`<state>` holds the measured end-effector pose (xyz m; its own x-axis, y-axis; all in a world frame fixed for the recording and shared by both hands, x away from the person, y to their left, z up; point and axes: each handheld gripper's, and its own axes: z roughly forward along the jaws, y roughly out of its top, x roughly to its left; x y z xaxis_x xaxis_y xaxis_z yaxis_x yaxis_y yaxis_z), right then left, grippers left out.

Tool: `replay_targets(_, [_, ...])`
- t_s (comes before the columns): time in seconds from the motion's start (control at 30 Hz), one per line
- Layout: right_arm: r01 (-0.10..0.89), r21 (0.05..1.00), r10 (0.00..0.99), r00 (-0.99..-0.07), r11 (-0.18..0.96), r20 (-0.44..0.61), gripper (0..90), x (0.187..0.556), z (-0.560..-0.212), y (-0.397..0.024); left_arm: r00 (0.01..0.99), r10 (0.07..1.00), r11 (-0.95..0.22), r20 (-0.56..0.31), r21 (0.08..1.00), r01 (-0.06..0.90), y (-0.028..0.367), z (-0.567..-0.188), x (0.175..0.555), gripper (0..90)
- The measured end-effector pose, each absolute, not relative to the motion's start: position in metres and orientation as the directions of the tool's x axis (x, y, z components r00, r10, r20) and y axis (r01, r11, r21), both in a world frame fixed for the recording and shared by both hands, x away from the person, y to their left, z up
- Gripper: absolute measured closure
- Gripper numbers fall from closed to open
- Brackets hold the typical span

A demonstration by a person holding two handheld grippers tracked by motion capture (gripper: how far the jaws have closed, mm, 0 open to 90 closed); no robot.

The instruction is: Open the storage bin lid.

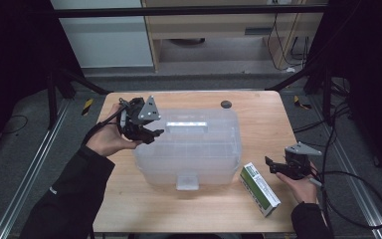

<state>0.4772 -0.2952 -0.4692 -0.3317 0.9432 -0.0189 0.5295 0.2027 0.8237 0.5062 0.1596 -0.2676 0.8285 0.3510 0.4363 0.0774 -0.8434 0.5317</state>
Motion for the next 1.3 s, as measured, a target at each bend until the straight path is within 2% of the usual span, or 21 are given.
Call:
replay_targets(0.87, [0.539, 0.816, 0.938, -0.347, 0.208, -0.009, 20.3, 0.478, -0.470, -0.294, 0.855, 0.232, -0.902, 0.463, 0.432, 0.011, 0.127, -0.275, 0.517, 39.9])
replay_targets(1.3, [0.545, 0.811, 0.934, -0.358, 0.212, -0.003, 23.1, 0.478, -0.470, -0.293, 0.865, 0.181, -0.923, 0.468, 0.385, -0.015, 0.114, -0.281, 0.523, 45.6])
